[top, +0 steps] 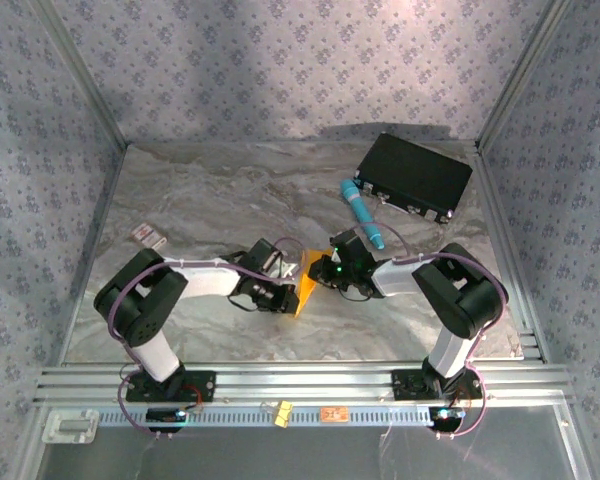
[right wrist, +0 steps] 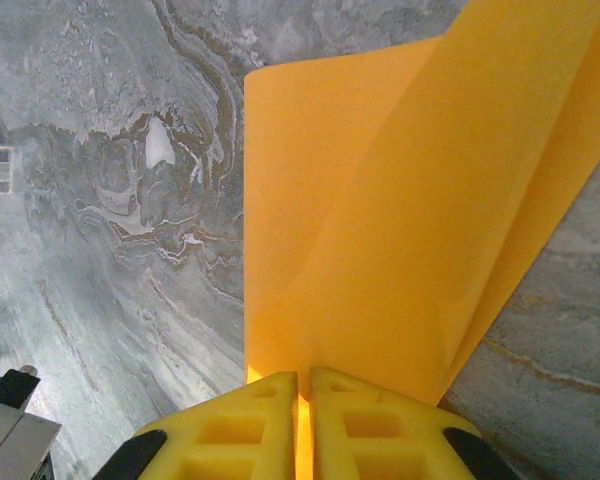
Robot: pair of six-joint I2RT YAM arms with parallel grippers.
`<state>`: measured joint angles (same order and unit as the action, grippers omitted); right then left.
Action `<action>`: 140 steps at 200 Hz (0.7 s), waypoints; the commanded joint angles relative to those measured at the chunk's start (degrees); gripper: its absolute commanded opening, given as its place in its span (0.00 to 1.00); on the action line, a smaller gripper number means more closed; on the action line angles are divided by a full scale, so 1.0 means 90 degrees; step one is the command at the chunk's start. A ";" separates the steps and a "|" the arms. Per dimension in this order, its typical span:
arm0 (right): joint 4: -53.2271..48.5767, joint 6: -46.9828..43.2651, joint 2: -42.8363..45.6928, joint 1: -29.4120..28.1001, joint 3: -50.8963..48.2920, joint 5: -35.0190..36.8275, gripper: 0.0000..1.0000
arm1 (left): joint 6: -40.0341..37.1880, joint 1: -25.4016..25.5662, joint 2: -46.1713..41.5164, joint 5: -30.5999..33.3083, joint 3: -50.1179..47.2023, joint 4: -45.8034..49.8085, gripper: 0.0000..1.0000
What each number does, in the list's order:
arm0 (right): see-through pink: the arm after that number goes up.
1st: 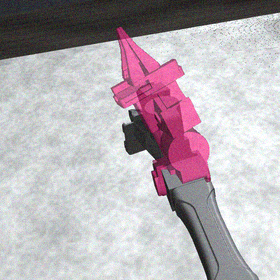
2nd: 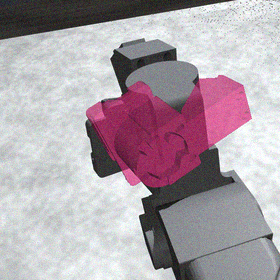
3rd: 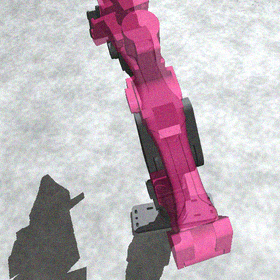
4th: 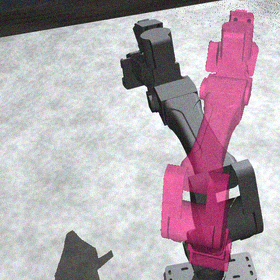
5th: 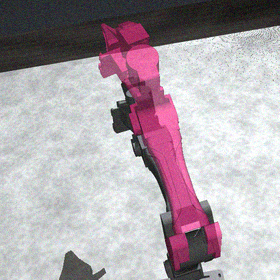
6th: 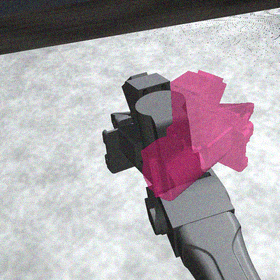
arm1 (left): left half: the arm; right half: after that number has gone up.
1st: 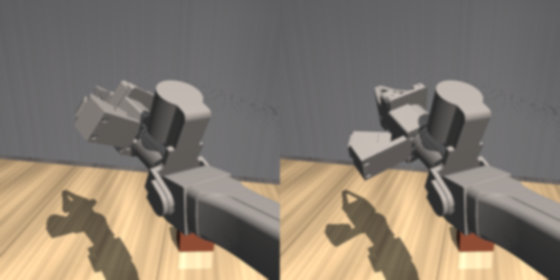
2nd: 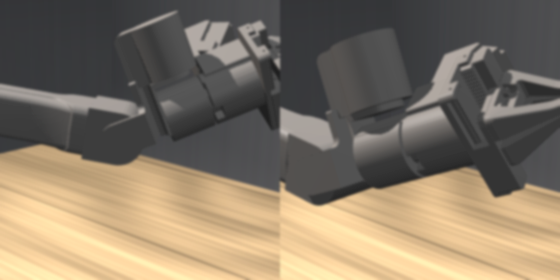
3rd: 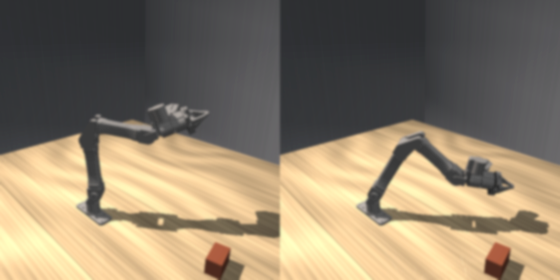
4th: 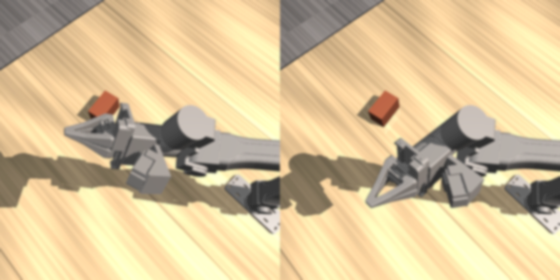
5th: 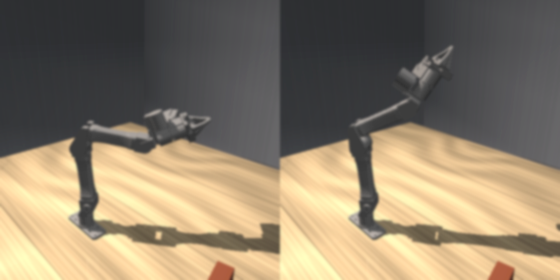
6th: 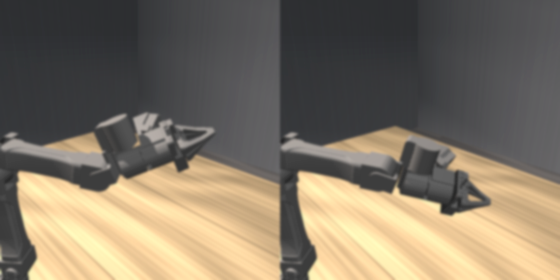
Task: Fold a paper plane with a square sheet of paper (pick it up from the middle)
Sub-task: Fold the wing for the fifth time at the center of the table.
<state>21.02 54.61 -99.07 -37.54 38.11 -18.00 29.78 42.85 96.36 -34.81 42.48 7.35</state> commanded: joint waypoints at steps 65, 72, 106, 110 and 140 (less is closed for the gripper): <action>-0.0508 0.0055 -0.0517 -0.0145 -0.0120 0.0288 0.13 | -0.0200 0.0160 -0.0425 0.0151 -0.0271 0.0833 0.04; -0.0518 0.0060 -0.0516 -0.0145 -0.0124 0.0296 0.13 | -0.0168 0.0159 -0.0520 0.0164 -0.0286 0.0801 0.03; -0.0538 0.0058 -0.0497 -0.0150 -0.0113 0.0300 0.13 | 0.0177 0.0148 -0.1128 0.0198 -0.0307 0.0407 0.03; -0.0533 0.0056 -0.0497 -0.0146 -0.0113 0.0298 0.13 | 0.0204 0.0145 -0.1158 0.0188 -0.0285 0.0353 0.03; -0.0555 0.0045 -0.0504 -0.0150 -0.0094 0.0292 0.13 | 0.0435 0.0141 -0.1005 -0.0186 -0.0092 -0.0133 0.04</action>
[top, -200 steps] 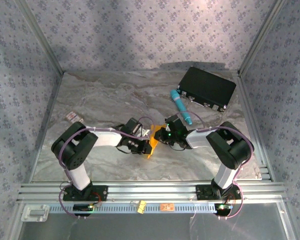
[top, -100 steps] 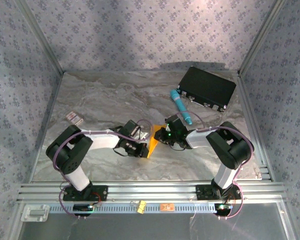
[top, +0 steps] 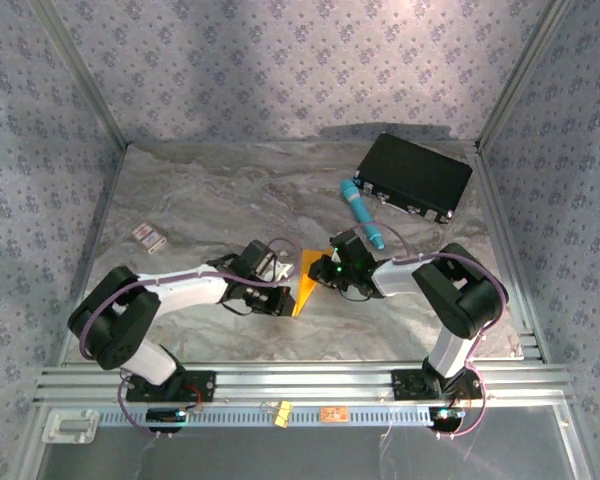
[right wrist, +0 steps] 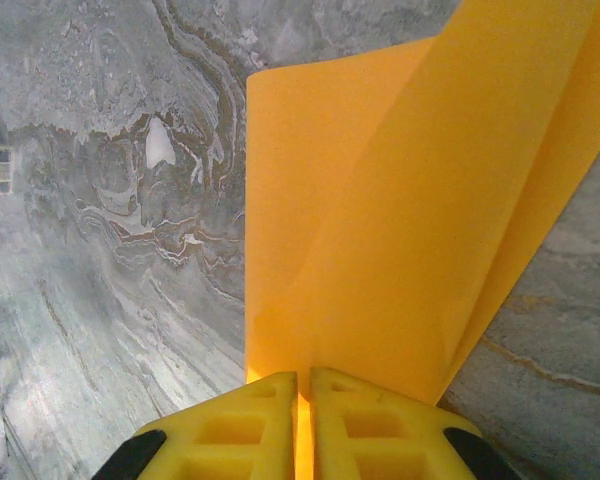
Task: Fold a paper plane with a square sheet of paper (pick it up from the middle)
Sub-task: Fold the wing for the fifth time at the center of the table.
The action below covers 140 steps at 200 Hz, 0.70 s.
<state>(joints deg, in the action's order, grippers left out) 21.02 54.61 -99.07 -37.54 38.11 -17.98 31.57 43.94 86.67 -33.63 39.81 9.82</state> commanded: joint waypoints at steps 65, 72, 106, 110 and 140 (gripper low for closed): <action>-0.0575 0.0031 -0.0487 -0.0164 -0.0065 0.0296 0.13 | 0.0044 0.0019 0.1058 -0.0386 0.0511 -0.0326 0.04; -0.0577 0.0029 -0.0487 -0.0158 -0.0067 0.0292 0.13 | 0.0029 0.0014 0.1136 -0.0385 0.0461 -0.0289 0.04; -0.0568 0.0016 -0.0480 -0.0160 -0.0086 0.0284 0.13 | -0.0021 0.0015 0.1165 -0.0356 0.0216 -0.0144 0.03; -0.0567 0.0014 -0.0489 -0.0156 -0.0084 0.0285 0.13 | -0.0038 0.0015 0.1136 -0.0332 0.0191 -0.0088 0.03; -0.0556 0.0017 -0.0487 -0.0141 -0.0098 0.0286 0.13 | -0.0074 0.0003 0.0884 -0.0287 0.0016 0.0090 0.04</action>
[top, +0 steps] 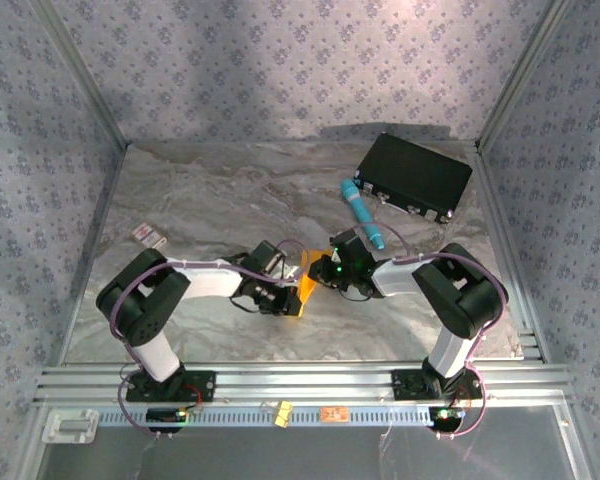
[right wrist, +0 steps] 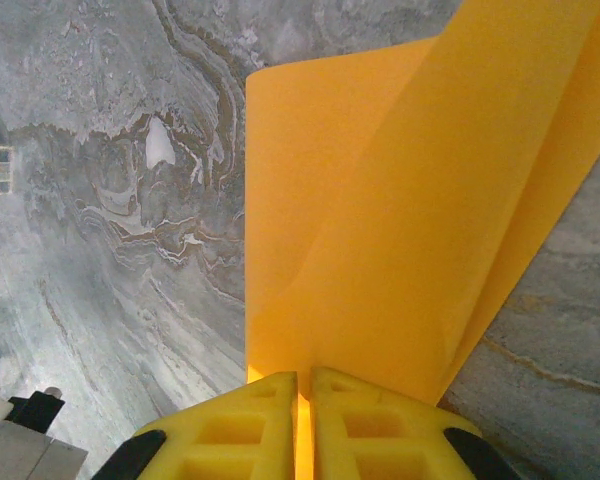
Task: Fold a paper plane with a square sheet of paper (pick it up from the middle)
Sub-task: Fold the wing for the fifth time at the center of the table.
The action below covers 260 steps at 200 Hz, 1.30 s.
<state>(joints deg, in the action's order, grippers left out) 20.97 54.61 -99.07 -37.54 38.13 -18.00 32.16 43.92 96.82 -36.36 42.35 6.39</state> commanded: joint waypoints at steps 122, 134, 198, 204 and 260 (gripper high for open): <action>-0.0489 0.0065 -0.0443 -0.0141 -0.0078 0.0258 0.13 | 0.0483 -0.0375 -0.0810 -0.0164 0.0147 -0.0413 0.03; -0.0494 0.0066 -0.0439 -0.0136 -0.0067 0.0245 0.13 | 0.0480 -0.0371 -0.0478 -0.0246 0.0388 -0.0487 0.03; -0.0427 0.0114 -0.0406 -0.0156 -0.0140 0.0264 0.13 | 0.0555 -0.0363 0.0589 -0.0127 0.0979 -0.0779 0.03; -0.0409 0.0122 -0.0399 -0.0160 -0.0137 0.0259 0.13 | 0.0526 -0.0364 0.0658 -0.0055 0.0997 -0.0732 0.03; -0.0232 0.0182 -0.0358 -0.0137 -0.0146 0.0180 0.14 | 0.0109 -0.0278 0.1060 0.0862 0.0725 0.0034 0.01</action>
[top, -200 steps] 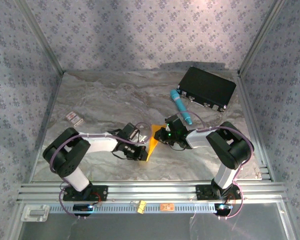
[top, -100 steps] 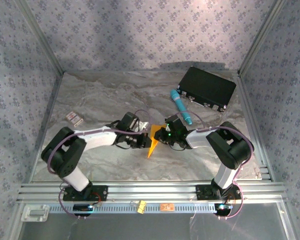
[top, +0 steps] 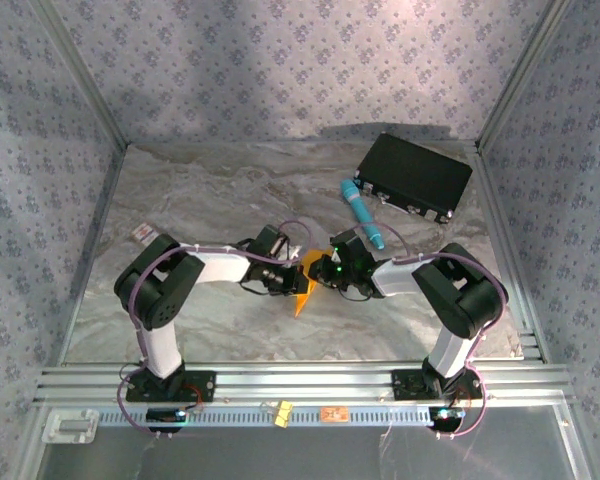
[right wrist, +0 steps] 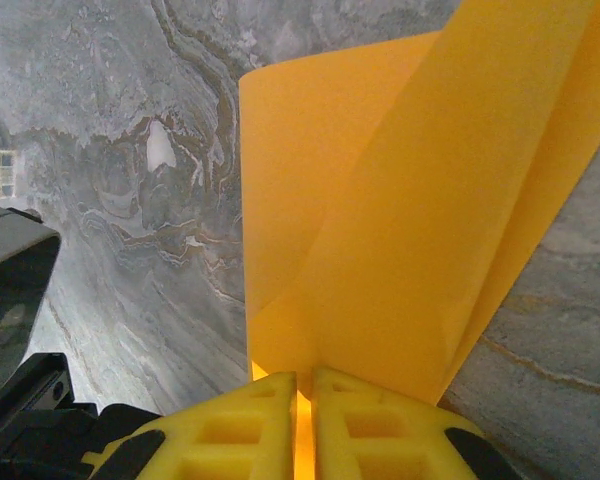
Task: Fold a paper plane with a square sheet of paper (pick it up from the middle)
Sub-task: Fold the wing for the fifth time at the center of the table.
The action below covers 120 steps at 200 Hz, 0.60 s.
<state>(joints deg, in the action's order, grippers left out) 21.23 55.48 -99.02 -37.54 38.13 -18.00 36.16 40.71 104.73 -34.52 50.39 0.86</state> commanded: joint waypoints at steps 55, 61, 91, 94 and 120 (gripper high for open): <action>-0.0544 -0.0170 0.0595 0.0063 -0.0254 0.0364 0.16 | -0.0925 0.0075 -0.0024 0.0285 -0.0909 0.0809 0.00; -0.0570 -0.0203 0.0741 0.0088 -0.0293 0.0390 0.17 | -0.1026 0.0075 -0.0068 0.0202 -0.0945 0.0852 0.00; -0.0692 -0.0500 0.1302 0.0111 -0.0492 0.0378 0.16 | -0.1489 0.0057 -0.0234 -0.0105 -0.0921 0.1196 0.00; -0.0674 -0.0520 0.1343 0.0109 -0.0510 0.0347 0.16 | -0.1511 0.0044 -0.0261 -0.0122 -0.0921 0.1207 0.00; -0.0504 -0.0617 0.1375 -0.0076 -0.0495 0.0191 0.14 | -0.1528 -0.0027 -0.0311 -0.0138 -0.0881 0.1261 0.00</action>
<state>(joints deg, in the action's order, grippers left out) 17.34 52.49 -87.35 -36.86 34.00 -15.86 25.56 40.86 100.79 -38.02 44.80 2.42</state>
